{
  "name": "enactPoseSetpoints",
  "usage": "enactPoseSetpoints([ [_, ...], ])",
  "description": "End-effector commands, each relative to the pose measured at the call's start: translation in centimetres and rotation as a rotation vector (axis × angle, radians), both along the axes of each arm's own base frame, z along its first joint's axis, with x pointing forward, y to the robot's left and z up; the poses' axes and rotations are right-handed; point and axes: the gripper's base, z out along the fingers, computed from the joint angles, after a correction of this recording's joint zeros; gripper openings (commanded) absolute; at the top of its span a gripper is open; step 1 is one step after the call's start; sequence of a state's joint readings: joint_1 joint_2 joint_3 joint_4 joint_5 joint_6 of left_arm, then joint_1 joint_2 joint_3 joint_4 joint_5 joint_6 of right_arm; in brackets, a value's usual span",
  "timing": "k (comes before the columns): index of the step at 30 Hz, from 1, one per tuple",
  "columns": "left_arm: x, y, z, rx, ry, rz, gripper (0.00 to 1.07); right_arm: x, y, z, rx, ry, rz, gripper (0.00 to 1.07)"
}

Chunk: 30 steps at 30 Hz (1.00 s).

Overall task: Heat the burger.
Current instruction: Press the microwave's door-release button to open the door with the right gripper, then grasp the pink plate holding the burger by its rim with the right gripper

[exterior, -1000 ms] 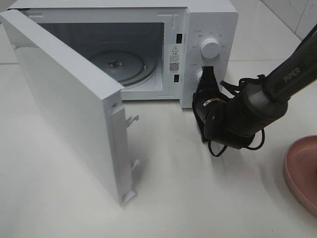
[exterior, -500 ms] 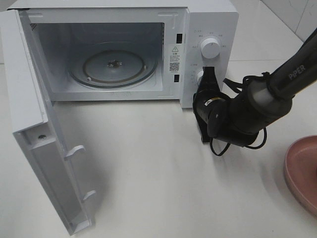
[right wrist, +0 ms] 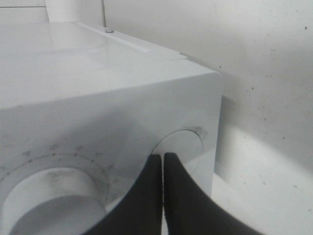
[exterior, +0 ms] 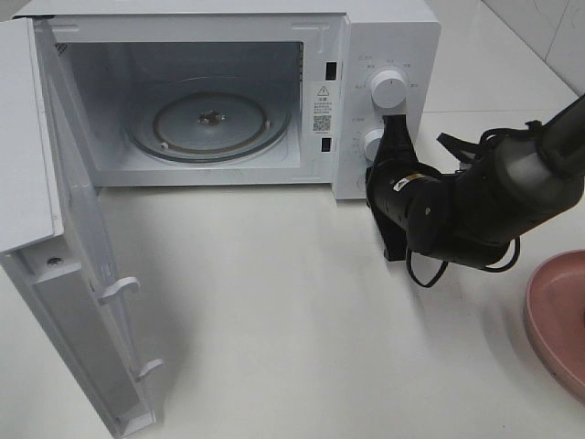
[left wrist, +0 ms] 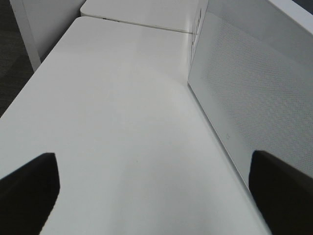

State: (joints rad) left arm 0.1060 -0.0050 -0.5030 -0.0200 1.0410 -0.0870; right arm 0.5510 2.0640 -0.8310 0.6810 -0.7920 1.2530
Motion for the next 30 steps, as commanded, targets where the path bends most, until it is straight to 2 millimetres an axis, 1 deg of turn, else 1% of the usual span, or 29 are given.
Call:
enactPoseSetpoints([
  [1,-0.2,0.0,0.0,-0.004,-0.022,-0.007,0.98,-0.6,-0.2,0.8,-0.006,0.013,0.037,0.00],
  [7,-0.2,0.0,0.0,-0.004,-0.022,-0.007,0.98,-1.6,-0.4,1.3,-0.054,0.041,0.098,0.00],
  [9,-0.2,0.0,0.0,-0.004,-0.022,-0.007,0.98,-2.2,-0.5,1.8,-0.105,0.061,0.159,0.00],
  [10,-0.2,0.0,0.0,-0.004,-0.022,-0.007,0.98,-2.2,-0.5,1.8,-0.105,0.061,0.159,0.00],
  [11,-0.2,0.0,0.0,-0.004,-0.022,-0.007,0.98,-2.6,-0.4,2.2,-0.140,0.070,0.205,0.00],
  [13,-0.2,0.0,0.0,-0.004,-0.022,-0.007,0.98,-2.7,-0.4,2.3,-0.153,0.074,0.226,0.00],
  [14,-0.2,0.0,0.0,-0.004,-0.022,-0.007,0.98,-3.0,-0.3,2.8,-0.182,0.077,0.277,0.00],
  [15,-0.2,0.0,0.0,-0.004,-0.022,-0.007,0.98,-3.0,-0.3,2.8,-0.182,0.077,0.277,0.00],
  [16,-0.2,0.0,0.0,-0.004,-0.022,-0.007,0.98,-3.2,-0.1,3.4,-0.217,0.067,0.334,0.00],
  [17,-0.2,0.0,0.0,-0.004,-0.022,-0.007,0.98,-3.2,-0.1,3.4,-0.217,0.067,0.334,0.00],
  [19,-0.2,0.0,0.0,-0.004,-0.022,-0.007,0.98,-3.4,0.1,4.1,-0.278,0.052,0.419,0.01],
  [20,-0.2,0.0,0.0,-0.004,-0.022,-0.007,0.98,-3.4,0.1,4.1,-0.278,0.052,0.419,0.01],
  [22,-0.2,0.0,0.0,-0.004,-0.022,-0.007,0.98,-3.8,0.3,4.6,-0.350,0.049,0.514,0.01],
  [23,-0.2,0.0,0.0,-0.004,-0.022,-0.007,0.98,-3.8,0.3,4.6,-0.350,0.049,0.514,0.01],
  [25,-0.2,0.0,0.0,-0.004,-0.022,-0.007,0.98,-4.3,0.5,5.2,-0.432,0.055,0.617,0.02],
  [26,-0.2,0.0,0.0,-0.004,-0.022,-0.007,0.98,-4.3,0.5,5.2,-0.432,0.055,0.617,0.02],
  [27,-0.2,0.0,0.0,-0.004,-0.022,-0.007,0.98,-4.7,0.5,5.3,-0.488,0.074,0.690,0.02],
  [28,-0.2,0.0,0.0,-0.004,-0.022,-0.007,0.98,-4.7,0.5,5.3,-0.488,0.074,0.690,0.02],
  [30,-0.2,0.0,0.0,-0.004,-0.022,-0.007,0.98,-5.2,0.5,5.5,-0.578,0.092,0.797,0.03],
])
